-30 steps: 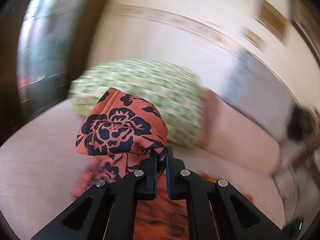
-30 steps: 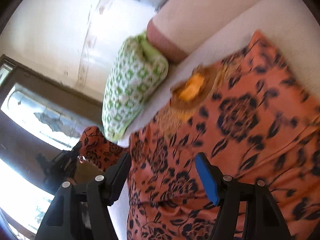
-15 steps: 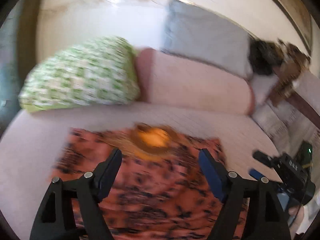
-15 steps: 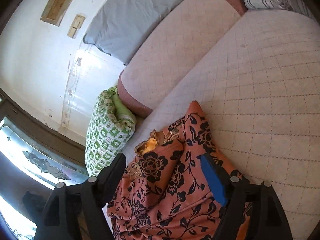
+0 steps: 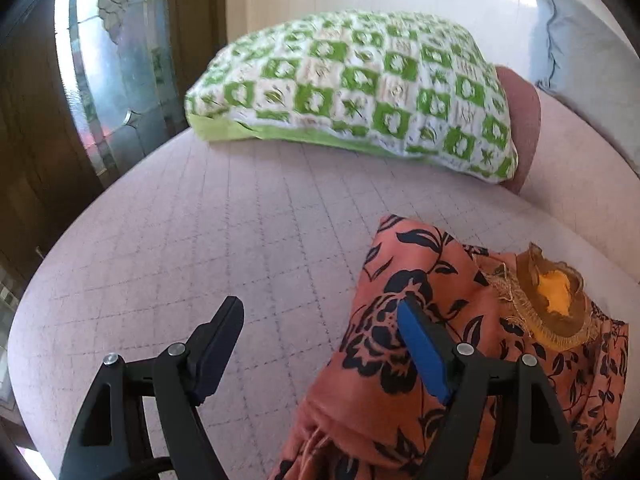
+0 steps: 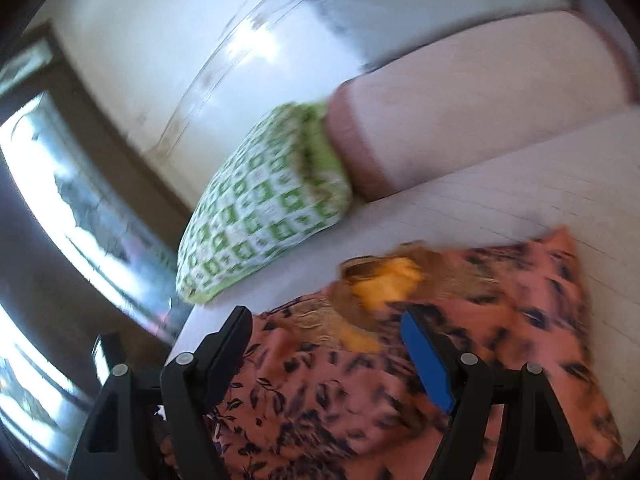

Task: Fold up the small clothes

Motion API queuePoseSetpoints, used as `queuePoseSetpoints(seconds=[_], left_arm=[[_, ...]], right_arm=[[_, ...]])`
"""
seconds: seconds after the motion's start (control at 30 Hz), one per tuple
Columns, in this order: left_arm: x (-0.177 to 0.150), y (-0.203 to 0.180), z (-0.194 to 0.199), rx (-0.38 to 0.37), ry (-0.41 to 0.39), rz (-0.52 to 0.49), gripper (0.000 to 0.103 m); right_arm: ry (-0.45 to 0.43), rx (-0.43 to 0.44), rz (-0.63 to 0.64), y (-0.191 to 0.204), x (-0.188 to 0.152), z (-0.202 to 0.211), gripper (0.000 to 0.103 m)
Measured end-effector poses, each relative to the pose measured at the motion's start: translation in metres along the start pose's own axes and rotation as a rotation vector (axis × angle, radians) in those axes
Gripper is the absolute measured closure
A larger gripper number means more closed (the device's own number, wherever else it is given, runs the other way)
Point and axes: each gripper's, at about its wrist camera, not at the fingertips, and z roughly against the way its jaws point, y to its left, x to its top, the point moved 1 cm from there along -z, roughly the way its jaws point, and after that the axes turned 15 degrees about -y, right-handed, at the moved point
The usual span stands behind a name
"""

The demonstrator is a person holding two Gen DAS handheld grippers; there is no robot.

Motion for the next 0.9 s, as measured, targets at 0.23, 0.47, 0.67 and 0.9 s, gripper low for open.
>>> queuePoseSetpoints(seconds=[0.23,0.47,0.67,0.9], left_arm=[[-0.024,-0.009,-0.026,0.104,0.135,-0.16,0.024],[-0.024,-0.004,-0.024,0.093,0.154,-0.143,0.023],[-0.018,0.0,-0.006,0.076,0.125,-0.069,0.023],[-0.021,-0.016,0.015,-0.006,0.036,-0.151,0.023]], right_arm=[[0.267,-0.168,0.152,0.028,-0.047,-0.081,0.038],[0.307,-0.558,0.099,-0.049,-0.045,-0.013,0.069],[0.192,-0.501,-0.172,-0.099,-0.035,0.075,0.059],[0.065,-0.434,-0.139,-0.109,-0.026,0.075,0.029]])
